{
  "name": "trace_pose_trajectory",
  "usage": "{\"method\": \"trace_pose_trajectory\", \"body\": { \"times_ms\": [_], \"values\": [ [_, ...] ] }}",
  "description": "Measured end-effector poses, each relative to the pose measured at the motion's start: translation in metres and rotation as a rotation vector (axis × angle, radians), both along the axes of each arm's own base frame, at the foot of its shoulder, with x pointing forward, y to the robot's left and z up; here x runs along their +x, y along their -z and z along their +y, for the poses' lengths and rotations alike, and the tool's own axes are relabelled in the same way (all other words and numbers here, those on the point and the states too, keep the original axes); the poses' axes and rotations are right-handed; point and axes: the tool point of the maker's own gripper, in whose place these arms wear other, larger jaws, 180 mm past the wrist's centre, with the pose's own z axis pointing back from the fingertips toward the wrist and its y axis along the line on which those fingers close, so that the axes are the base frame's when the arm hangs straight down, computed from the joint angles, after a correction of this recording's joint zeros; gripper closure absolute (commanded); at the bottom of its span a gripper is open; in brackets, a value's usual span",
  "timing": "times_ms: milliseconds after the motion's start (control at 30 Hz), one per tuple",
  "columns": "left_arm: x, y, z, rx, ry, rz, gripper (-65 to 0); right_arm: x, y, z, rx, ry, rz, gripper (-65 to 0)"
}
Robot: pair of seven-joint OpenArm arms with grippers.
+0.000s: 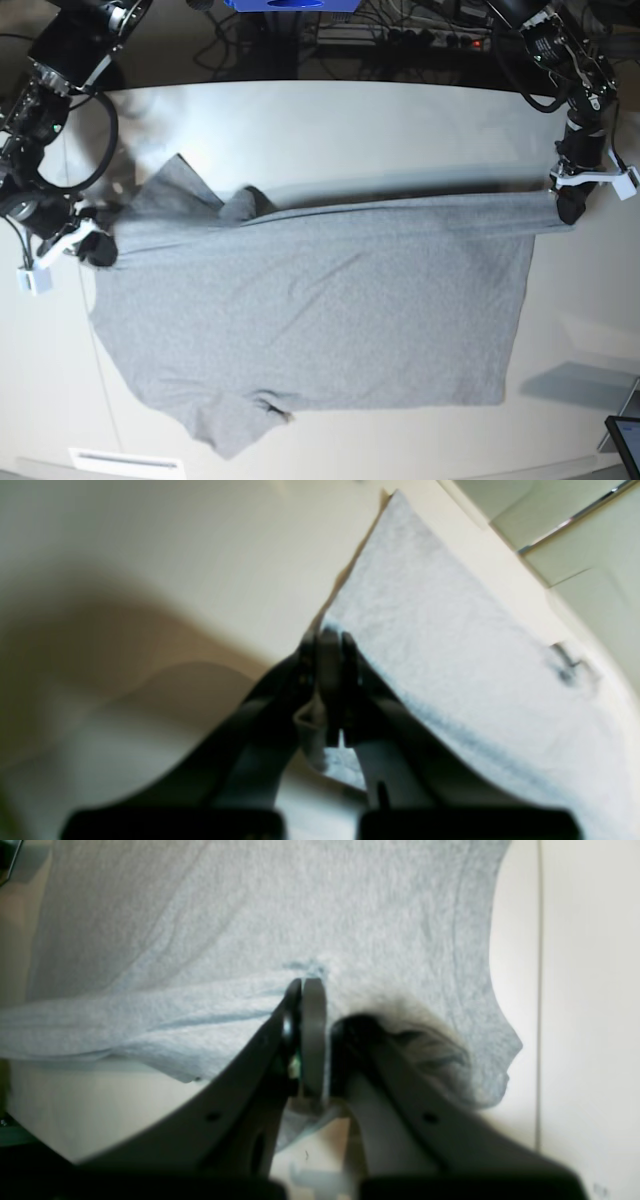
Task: Fold the T-shirt properly
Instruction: 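Lift both corners and pull the shoulder edge away from the hem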
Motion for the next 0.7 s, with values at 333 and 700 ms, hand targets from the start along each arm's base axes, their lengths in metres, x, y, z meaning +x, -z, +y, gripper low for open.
{"method": "trace_pose_trajectory", "body": {
  "times_ms": [333,700],
  "values": [
    [0.018,0.003,0.002,-0.025,-0.017,-0.018,0.0,0.027,0.004,0.005,0.026,-0.031,0.001,0.0],
    [0.025,0.019,0.009,0.004,-0.041,0.055,0.0,0.045,0.017,0.001,0.032,-0.020,0.031,0.0]
  ]
}}
